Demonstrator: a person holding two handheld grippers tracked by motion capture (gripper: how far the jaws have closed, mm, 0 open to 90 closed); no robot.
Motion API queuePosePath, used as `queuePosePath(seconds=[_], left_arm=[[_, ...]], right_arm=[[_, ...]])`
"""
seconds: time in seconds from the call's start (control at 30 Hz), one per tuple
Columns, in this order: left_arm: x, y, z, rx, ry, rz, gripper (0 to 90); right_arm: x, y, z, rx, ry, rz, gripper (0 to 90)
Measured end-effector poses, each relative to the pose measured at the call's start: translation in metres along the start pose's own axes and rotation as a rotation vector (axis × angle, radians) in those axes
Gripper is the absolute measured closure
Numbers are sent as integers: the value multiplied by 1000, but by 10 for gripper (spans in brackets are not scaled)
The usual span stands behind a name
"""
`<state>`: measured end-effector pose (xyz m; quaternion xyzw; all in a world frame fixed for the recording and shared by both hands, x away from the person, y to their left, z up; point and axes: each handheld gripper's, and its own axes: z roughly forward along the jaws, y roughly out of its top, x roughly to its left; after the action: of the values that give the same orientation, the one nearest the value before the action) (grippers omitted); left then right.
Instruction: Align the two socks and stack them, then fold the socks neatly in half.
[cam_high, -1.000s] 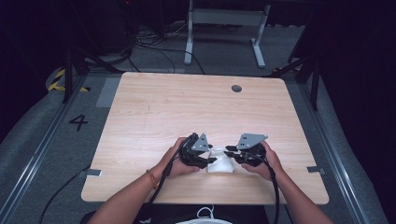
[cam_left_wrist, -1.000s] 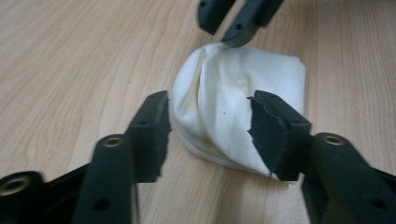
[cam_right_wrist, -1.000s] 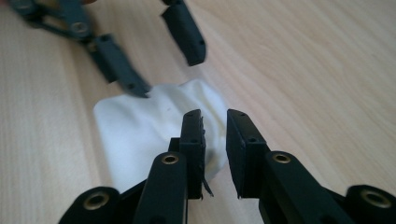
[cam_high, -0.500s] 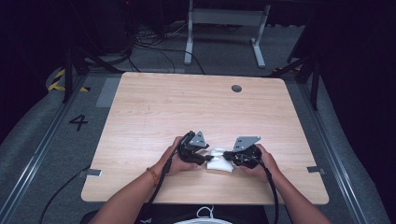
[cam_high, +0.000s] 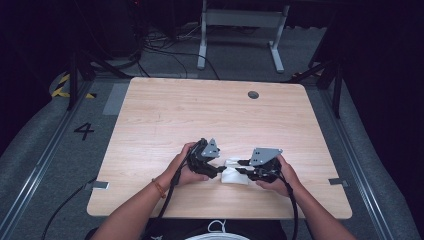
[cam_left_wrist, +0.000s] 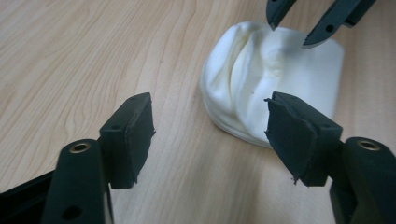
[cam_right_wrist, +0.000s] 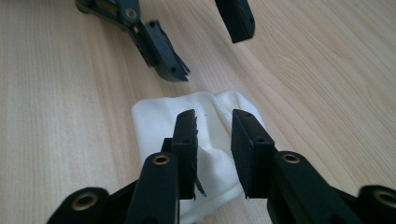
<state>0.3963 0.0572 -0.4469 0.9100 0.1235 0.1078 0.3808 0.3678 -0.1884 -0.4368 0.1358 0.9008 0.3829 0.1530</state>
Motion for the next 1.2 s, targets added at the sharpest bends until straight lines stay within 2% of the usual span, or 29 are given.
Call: queuePosePath(seconds=[0.17,0.23,0.37,0.57,0.7,0.97,1.2], left_arm=[[-10,-13,-24,27,20,19,287],[-10,-21,-33,32,27,5,291],[-13,-38,-52,70,88,3,273],[-11,-58,-79,97,138,-40,271],[-12,-71,-91,103,168,-55,272],[-15,-88,-103,132,195,-65,272],[-16,-107,-115,118,224,-120,268]], right_arm=[[5,-6,-16,-2,-11,9,601],[6,-8,-19,1,-14,10,584],[5,-19,-37,-7,-52,28,521],[-1,-37,-58,2,-114,64,480],[-5,-50,-69,4,-151,81,469],[-6,-65,-78,21,-182,97,452],[-7,-83,-84,40,-212,118,434]])
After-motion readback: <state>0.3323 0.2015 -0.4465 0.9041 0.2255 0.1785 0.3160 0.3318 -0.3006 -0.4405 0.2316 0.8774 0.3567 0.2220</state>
